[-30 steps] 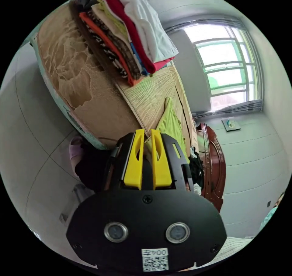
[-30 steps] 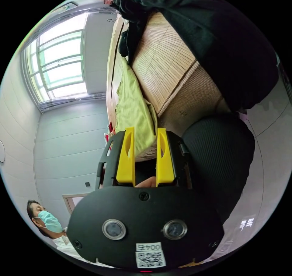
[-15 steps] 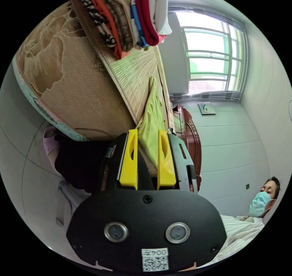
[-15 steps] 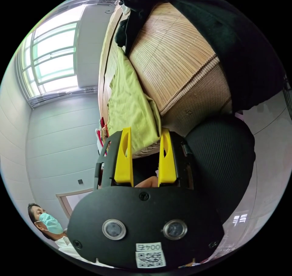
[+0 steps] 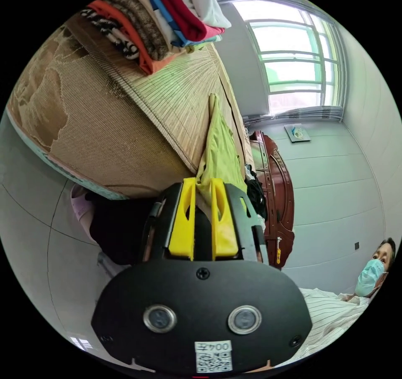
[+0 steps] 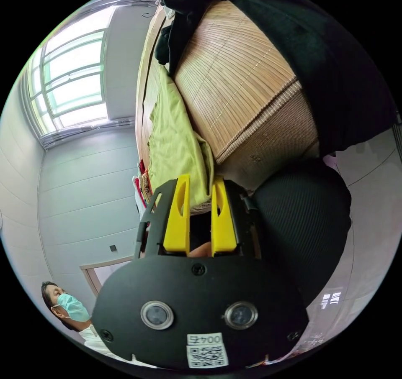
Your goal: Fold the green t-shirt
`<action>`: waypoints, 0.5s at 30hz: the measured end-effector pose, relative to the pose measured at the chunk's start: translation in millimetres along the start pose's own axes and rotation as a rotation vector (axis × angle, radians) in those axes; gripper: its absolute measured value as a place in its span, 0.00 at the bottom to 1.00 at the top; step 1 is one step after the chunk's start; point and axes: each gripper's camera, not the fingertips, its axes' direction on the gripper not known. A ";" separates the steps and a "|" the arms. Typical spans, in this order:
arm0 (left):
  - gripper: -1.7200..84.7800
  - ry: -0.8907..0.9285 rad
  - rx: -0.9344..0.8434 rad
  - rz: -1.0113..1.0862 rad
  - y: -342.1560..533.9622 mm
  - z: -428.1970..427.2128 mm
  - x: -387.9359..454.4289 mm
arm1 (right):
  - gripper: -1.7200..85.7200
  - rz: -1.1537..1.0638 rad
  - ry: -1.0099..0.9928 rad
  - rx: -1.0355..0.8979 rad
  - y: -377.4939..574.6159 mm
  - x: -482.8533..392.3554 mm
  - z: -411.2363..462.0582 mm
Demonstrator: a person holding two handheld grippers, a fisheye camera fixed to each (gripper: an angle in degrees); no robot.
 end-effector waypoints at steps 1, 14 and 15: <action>0.07 -0.058 0.000 -0.018 2.1 1.7 3.1 | 0.07 0.010 0.010 0.005 -0.2 1.2 -1.2; 0.15 -0.195 0.007 0.359 72.1 27.8 154.2 | 0.04 -0.012 0.060 0.009 1.1 1.2 -26.3; 0.15 -0.209 -0.008 0.411 79.3 38.1 171.9 | 0.03 -0.016 0.065 0.009 2.0 0.2 -27.9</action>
